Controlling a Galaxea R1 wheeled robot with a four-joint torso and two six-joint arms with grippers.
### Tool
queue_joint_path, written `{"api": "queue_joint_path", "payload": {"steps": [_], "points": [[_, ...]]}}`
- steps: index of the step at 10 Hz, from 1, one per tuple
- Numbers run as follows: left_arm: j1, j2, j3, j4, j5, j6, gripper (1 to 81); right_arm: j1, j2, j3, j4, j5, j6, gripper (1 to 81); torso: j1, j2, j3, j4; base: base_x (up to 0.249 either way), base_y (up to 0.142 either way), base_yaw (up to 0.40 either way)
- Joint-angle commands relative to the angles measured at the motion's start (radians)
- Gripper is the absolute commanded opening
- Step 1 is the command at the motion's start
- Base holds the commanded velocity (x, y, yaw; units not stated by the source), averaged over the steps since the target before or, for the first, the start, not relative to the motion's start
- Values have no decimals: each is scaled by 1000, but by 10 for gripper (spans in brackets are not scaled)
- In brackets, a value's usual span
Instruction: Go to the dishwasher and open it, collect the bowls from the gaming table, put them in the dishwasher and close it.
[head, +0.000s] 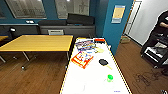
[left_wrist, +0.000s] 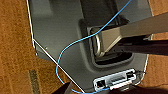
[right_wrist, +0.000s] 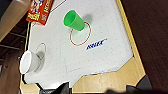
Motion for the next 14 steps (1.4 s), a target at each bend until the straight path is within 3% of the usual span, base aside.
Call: {"api": "queue_joint_path", "payload": {"steps": [1,5,7,9,12,14], "points": [[-22,0,4,-12,59,-3,811,190,-71,0,28,-119,36,811,0,0,2,0,0,0,0],[-22,-6,4,-18,59,-3,811,300,10,-59,31,-100,37,811,0,1,-15,0,0,0,0],[-22,-7,4,-18,59,-3,811,362,52,-101,31,-112,77,811,0,1,-16,0,0,0,0],[-22,-7,4,-20,59,-3,811,370,107,-147,31,-114,80,811,0,1,-16,0,0,0,0],[-22,-8,1,-29,61,-3,811,384,183,-202,34,-112,80,811,0,2,-86,0,0,0,0],[-22,-11,1,-34,61,-3,811,394,200,-214,33,-112,94,811,0,2,-156,0,0,0,0]]}}
